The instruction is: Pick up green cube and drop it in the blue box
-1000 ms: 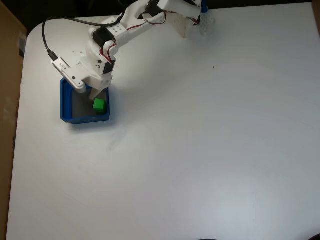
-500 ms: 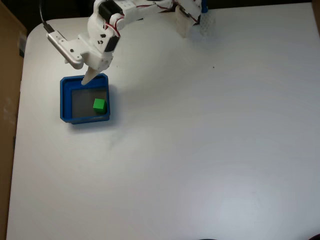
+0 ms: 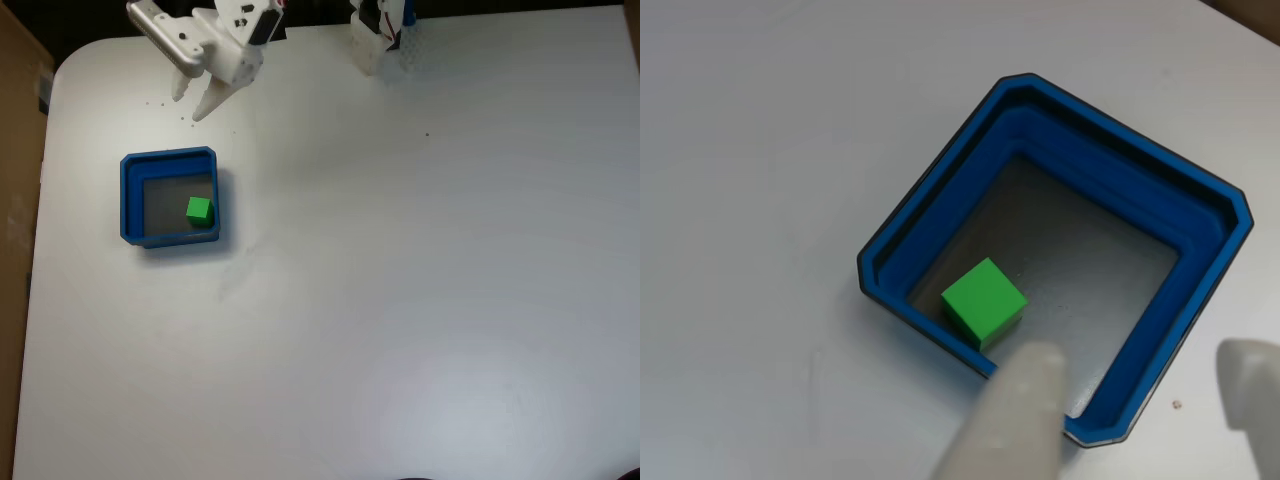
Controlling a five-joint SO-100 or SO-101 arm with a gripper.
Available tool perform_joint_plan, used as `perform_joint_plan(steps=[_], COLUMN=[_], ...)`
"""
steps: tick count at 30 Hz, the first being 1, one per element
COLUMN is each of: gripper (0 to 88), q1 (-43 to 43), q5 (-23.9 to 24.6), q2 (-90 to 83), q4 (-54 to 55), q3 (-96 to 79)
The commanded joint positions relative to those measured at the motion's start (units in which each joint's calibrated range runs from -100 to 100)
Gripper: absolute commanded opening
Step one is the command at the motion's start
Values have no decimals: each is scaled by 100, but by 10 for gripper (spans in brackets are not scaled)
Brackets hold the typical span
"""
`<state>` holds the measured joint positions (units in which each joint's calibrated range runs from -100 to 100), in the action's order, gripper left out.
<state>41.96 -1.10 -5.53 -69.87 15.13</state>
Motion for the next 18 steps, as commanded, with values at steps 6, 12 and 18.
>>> perform_joint_plan(steps=[6,12,18], gripper=[10,10,10], q1=[-27,-42,-49], q5=[-24,5,10], q2=[-2384,-3655,-4942], q4=[-13,20,127], q3=[-1811,-3238,-4864])
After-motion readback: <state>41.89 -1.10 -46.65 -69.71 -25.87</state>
